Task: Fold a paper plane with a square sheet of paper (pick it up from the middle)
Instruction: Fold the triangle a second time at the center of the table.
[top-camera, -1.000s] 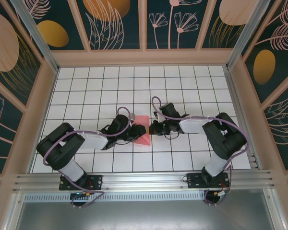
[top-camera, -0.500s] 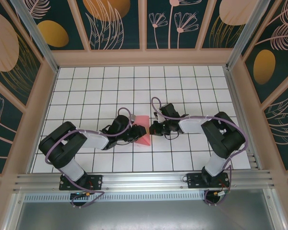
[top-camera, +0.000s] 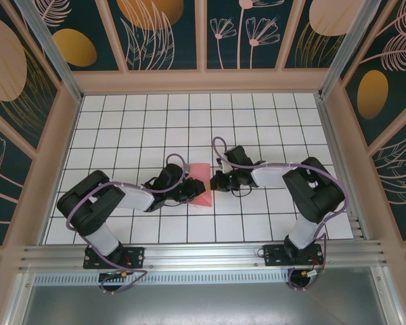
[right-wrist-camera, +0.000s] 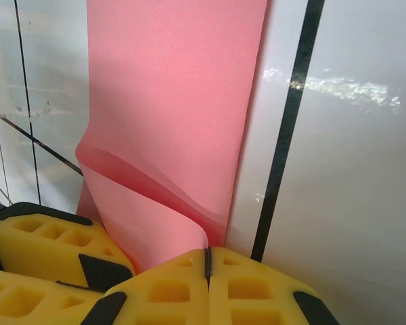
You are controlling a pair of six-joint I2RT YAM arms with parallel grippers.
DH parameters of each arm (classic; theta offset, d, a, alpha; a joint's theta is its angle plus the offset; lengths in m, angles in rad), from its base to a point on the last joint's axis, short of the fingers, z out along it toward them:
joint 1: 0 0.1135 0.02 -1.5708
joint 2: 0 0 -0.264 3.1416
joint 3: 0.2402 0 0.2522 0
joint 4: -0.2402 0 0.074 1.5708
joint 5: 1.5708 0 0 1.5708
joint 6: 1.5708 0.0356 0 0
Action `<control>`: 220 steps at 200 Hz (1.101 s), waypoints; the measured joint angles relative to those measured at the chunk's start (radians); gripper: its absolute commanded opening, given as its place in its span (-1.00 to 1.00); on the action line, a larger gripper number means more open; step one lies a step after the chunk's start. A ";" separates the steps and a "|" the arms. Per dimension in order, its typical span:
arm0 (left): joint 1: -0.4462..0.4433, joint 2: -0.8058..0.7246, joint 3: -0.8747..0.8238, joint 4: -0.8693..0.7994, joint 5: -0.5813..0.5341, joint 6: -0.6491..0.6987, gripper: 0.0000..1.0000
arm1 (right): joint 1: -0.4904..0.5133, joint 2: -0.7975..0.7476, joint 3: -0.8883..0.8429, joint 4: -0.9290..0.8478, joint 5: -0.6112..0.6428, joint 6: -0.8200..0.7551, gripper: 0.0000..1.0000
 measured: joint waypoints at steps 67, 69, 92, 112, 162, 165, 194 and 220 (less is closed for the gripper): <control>0.000 0.006 0.000 -0.014 -0.004 0.000 -0.55 | 0.000 0.015 0.002 0.000 -0.001 0.000 -0.89; 0.000 0.006 0.000 -0.014 -0.005 0.000 -0.54 | 0.000 0.015 0.002 0.000 -0.001 0.000 -0.89; 0.000 0.008 0.001 -0.015 -0.005 0.000 -0.54 | 0.000 0.017 0.005 0.000 -0.001 0.000 -0.89; 0.000 0.008 0.002 -0.016 -0.006 0.000 -0.55 | 0.000 0.018 0.005 0.000 -0.001 0.000 -0.89; 0.000 0.012 0.002 -0.030 -0.008 0.001 -0.55 | 0.000 0.019 0.006 0.000 -0.001 0.000 -0.89; 0.000 0.012 0.003 -0.031 -0.008 0.000 -0.56 | 0.000 0.019 0.006 0.000 -0.001 0.000 -0.89; 0.000 0.013 0.006 -0.038 -0.011 0.001 -0.56 | 0.000 0.019 0.007 0.000 -0.001 0.000 -0.89; 0.000 0.013 0.009 -0.043 -0.011 0.001 -0.55 | 0.000 0.024 0.012 -0.005 -0.002 0.000 -0.88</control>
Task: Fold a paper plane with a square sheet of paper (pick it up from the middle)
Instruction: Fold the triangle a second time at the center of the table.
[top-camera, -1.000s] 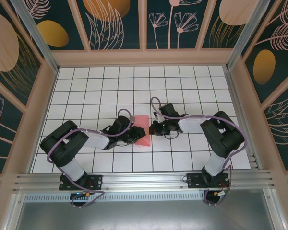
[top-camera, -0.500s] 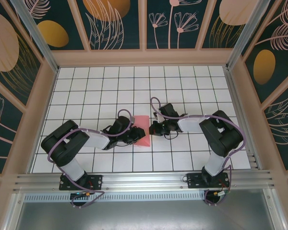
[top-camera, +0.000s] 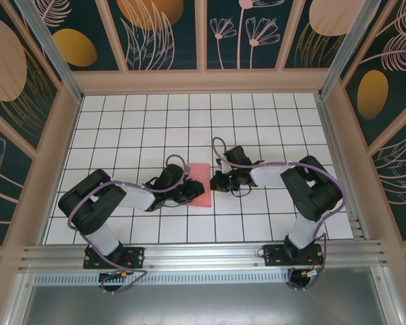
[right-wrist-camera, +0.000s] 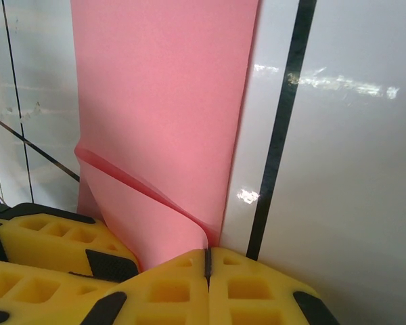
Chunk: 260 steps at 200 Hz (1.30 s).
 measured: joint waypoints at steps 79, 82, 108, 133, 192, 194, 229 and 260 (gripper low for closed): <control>0.000 0.004 0.005 -0.024 -0.018 0.000 -0.57 | 0.000 0.006 0.007 -0.007 -0.003 0.000 -0.88; 0.000 0.004 0.005 -0.024 -0.019 0.000 -0.56 | 0.000 0.006 0.007 -0.007 -0.003 0.000 -0.88; 0.000 0.004 0.005 -0.025 -0.019 0.001 -0.57 | 0.000 0.006 0.007 -0.007 -0.003 0.000 -0.85; 0.000 0.004 0.006 -0.031 -0.019 0.003 -0.58 | 0.000 0.006 0.011 -0.013 -0.002 0.000 -0.75; 0.000 0.005 0.008 -0.045 -0.027 0.003 -0.68 | 0.003 -0.084 0.014 -0.026 0.089 0.018 -0.52; 0.000 0.004 0.008 -0.045 -0.027 0.003 -0.69 | 0.003 -0.090 0.014 -0.025 0.092 0.020 -0.52; 0.000 0.004 0.008 -0.050 -0.035 0.003 -0.70 | 0.017 -0.157 0.012 -0.025 0.106 0.028 -0.61; 0.000 0.004 0.008 -0.050 -0.038 0.003 -0.70 | 0.045 -0.145 0.010 -0.028 0.102 0.031 -0.71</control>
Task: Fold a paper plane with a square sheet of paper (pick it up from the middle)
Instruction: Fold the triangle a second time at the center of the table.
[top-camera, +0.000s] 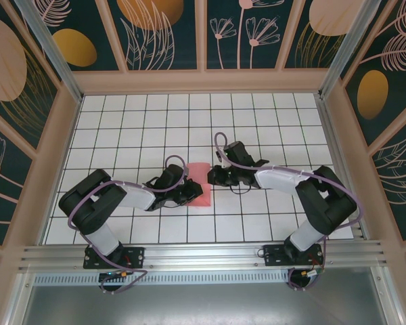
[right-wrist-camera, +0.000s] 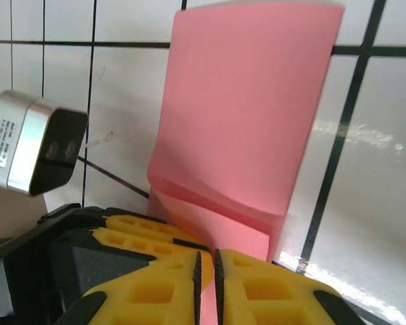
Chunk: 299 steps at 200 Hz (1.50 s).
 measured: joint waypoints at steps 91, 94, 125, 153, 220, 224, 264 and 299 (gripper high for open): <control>0.000 -0.001 0.000 -0.001 -0.001 0.000 -0.71 | 0.014 0.138 0.024 -0.012 -0.007 -0.004 -0.78; 0.000 -0.001 0.000 -0.001 -0.001 0.000 -0.71 | 0.014 0.140 0.025 -0.012 -0.007 -0.004 -0.78; 0.000 -0.003 0.005 -0.014 -0.006 0.000 -0.70 | 0.014 0.153 0.033 -0.012 -0.008 -0.005 -0.79; 0.000 -0.023 0.008 -0.031 -0.011 0.003 -0.63 | 0.014 0.164 0.046 -0.017 -0.008 -0.006 -0.80; 0.000 -0.082 0.078 -0.083 -0.082 0.039 -0.60 | 0.016 0.173 0.061 -0.038 -0.007 -0.031 -0.81; 0.000 -0.081 0.082 -0.090 -0.088 0.042 -0.60 | 0.016 0.173 0.063 -0.039 -0.007 -0.031 -0.81; 0.000 -0.072 0.095 -0.178 -0.143 0.068 -0.61 | 0.020 0.180 0.071 -0.039 -0.002 -0.031 -0.81; 0.000 -0.051 0.095 -0.226 -0.166 0.076 -0.62 | 0.022 0.184 0.076 -0.041 0.001 -0.031 -0.81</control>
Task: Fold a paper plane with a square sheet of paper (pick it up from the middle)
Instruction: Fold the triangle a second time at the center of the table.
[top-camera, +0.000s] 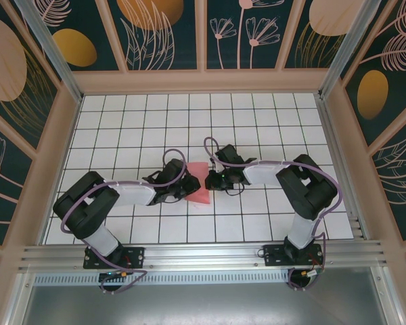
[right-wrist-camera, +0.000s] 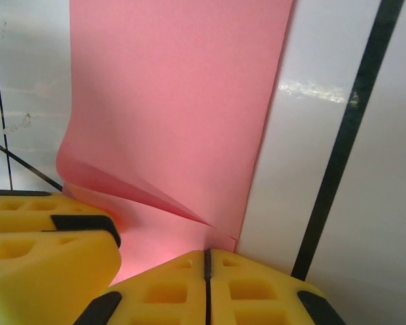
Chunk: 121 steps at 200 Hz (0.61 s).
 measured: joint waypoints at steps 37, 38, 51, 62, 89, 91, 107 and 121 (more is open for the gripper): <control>0.000 0.000 -0.008 -0.026 -0.035 0.000 -0.65 | 0.000 0.000 0.000 0.000 0.000 0.000 -0.81; 0.000 0.000 -0.008 -0.026 -0.036 0.000 -0.66 | 0.000 0.000 0.000 0.000 0.000 0.000 -0.81; 0.000 0.000 -0.015 -0.024 -0.044 0.000 -0.67 | 0.001 0.000 0.004 -0.002 0.000 0.000 -0.81; 0.000 0.000 -0.016 -0.023 -0.045 -0.001 -0.68 | 0.004 0.000 0.010 -0.010 0.002 0.000 -0.81; 0.000 0.000 -0.027 -0.006 -0.047 -0.001 -0.72 | 0.019 0.000 0.036 -0.039 0.011 0.000 -0.81; 0.000 0.000 -0.027 -0.005 -0.047 -0.001 -0.72 | 0.021 0.000 0.039 -0.041 0.011 0.000 -0.81; 0.000 0.000 -0.032 0.002 -0.047 -0.001 -0.73 | 0.040 -0.006 0.055 -0.050 0.013 0.000 -0.81; 0.000 0.000 -0.036 0.009 -0.048 -0.001 -0.74 | 0.058 -0.028 0.056 -0.058 0.019 0.000 -0.84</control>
